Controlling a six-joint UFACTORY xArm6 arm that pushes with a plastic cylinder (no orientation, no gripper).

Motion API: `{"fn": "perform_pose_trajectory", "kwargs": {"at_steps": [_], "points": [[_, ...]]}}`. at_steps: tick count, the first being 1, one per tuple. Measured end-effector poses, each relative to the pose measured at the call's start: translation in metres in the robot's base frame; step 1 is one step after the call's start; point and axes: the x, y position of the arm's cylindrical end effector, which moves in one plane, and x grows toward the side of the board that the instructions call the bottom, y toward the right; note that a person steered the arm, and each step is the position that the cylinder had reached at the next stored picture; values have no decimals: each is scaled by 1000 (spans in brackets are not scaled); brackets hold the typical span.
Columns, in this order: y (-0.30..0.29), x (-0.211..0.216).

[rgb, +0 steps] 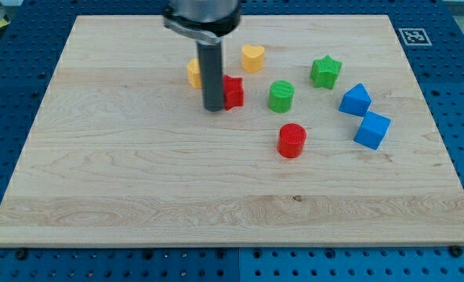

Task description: Form a triangle with yellow blocks and red star

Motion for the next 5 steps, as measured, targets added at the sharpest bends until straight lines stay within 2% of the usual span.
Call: {"fn": "perform_pose_trajectory", "kwargs": {"at_steps": [1,3,5], "points": [[35,-4],[36,-69],[-4,-70]]}}
